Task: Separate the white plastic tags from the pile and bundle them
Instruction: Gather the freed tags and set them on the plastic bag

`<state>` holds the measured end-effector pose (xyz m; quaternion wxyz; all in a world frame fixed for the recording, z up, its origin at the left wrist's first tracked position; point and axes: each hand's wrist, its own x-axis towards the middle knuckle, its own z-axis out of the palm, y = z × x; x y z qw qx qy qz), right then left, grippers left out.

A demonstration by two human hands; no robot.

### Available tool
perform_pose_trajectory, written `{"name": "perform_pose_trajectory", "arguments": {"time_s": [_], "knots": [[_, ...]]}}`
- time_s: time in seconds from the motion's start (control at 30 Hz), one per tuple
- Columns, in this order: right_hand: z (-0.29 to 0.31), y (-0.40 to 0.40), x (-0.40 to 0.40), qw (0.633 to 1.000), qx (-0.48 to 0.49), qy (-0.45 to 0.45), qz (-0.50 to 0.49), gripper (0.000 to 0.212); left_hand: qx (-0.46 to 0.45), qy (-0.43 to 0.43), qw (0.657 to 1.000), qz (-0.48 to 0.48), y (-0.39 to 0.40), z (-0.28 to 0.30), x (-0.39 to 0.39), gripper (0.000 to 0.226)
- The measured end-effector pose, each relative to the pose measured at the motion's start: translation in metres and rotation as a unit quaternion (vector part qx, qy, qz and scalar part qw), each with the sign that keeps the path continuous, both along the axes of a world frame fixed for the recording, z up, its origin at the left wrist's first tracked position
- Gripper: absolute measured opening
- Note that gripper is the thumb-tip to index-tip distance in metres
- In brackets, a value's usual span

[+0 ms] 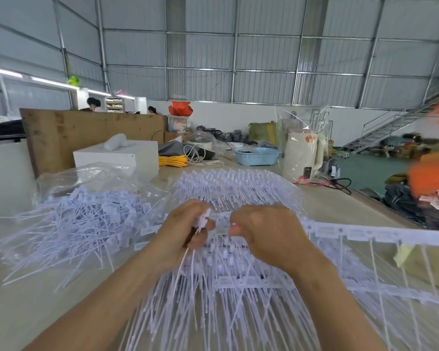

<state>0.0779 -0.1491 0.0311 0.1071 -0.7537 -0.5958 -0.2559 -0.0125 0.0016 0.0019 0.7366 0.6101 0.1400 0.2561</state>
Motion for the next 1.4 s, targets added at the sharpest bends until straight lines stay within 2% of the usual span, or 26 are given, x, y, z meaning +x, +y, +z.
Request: {"name": "perform_pose_trajectory", "arguments": {"time_s": [0.03, 0.1, 0.23, 0.37, 0.4, 0.47, 0.57, 0.63, 0.7, 0.8, 0.83, 0.93, 1.03, 1.13, 1.3, 1.4], "knots": [[0.0, 0.002, -0.005, 0.999, 0.027, -0.007, 0.031, 0.01, -0.015, -0.012, 1.0, 0.019, 0.004, -0.002, 0.001, 0.02], [-0.004, 0.011, -0.015, 0.995, 0.053, 0.01, 0.086, 0.024, -0.018, -0.01, 1.0, 0.023, 0.005, -0.005, 0.003, 0.017], [-0.015, 0.028, -0.017, 0.992, 0.027, 0.053, 0.108, 0.049, 0.012, 0.014, 1.0, -0.022, -0.002, -0.01, 0.007, 0.024], [-0.023, 0.029, -0.005, 0.973, 0.074, 0.152, 0.156, 0.065, -0.031, -0.005, 0.991, -0.13, -0.003, -0.016, 0.011, 0.067], [-0.025, 0.029, -0.002, 0.969, 0.082, 0.167, 0.162, 0.068, -0.036, -0.004, 0.99, -0.139, -0.003, -0.016, 0.012, 0.07], [-0.029, 0.03, 0.001, 0.963, 0.083, 0.196, 0.165, 0.072, -0.043, 0.0, 0.99, -0.134, -0.003, -0.016, 0.011, 0.066], [-0.033, 0.031, 0.008, 0.966, 0.084, 0.204, 0.133, 0.072, 0.025, 0.021, 0.995, -0.093, -0.005, -0.018, 0.008, 0.044], [-0.032, 0.027, 0.014, 0.959, 0.075, 0.247, 0.118, 0.076, 0.036, 0.014, 0.996, -0.076, -0.007, -0.018, 0.006, 0.03], [-0.028, 0.021, 0.019, 0.934, 0.054, 0.339, 0.1, 0.068, 0.019, -0.004, 0.999, -0.042, -0.007, -0.018, 0.008, 0.009], [-0.024, 0.012, 0.031, 0.911, 0.007, 0.402, 0.092, 0.02, 0.012, -0.015, 1.0, 0.009, -0.005, -0.017, 0.009, 0.015], [-0.024, 0.01, 0.033, 0.909, -0.007, 0.405, 0.096, 0.014, 0.008, -0.016, 1.0, 0.022, -0.005, -0.017, 0.009, 0.016], [-0.023, 0.009, 0.031, 0.911, -0.018, 0.399, 0.103, 0.017, -0.001, -0.012, 0.999, 0.038, -0.006, -0.014, 0.01, 0.012], [-0.023, 0.012, 0.03, 0.914, 0.016, 0.391, 0.107, 0.013, 0.031, 0.001, 0.999, -0.005, -0.011, -0.012, 0.01, 0.036], [-0.025, 0.014, 0.031, 0.907, 0.041, 0.404, 0.112, 0.009, 0.12, 0.024, 0.992, -0.017, -0.02, -0.015, 0.008, 0.05], [-0.023, 0.012, 0.029, 0.896, 0.048, 0.422, 0.128, 0.024, 0.176, 0.016, 0.984, 0.021, -0.026, -0.018, 0.008, 0.032], [-0.023, 0.012, 0.027, 0.9, 0.061, 0.412, 0.128, 0.037, 0.191, 0.037, 0.981, 0.028, -0.027, -0.017, 0.007, 0.031]]}}
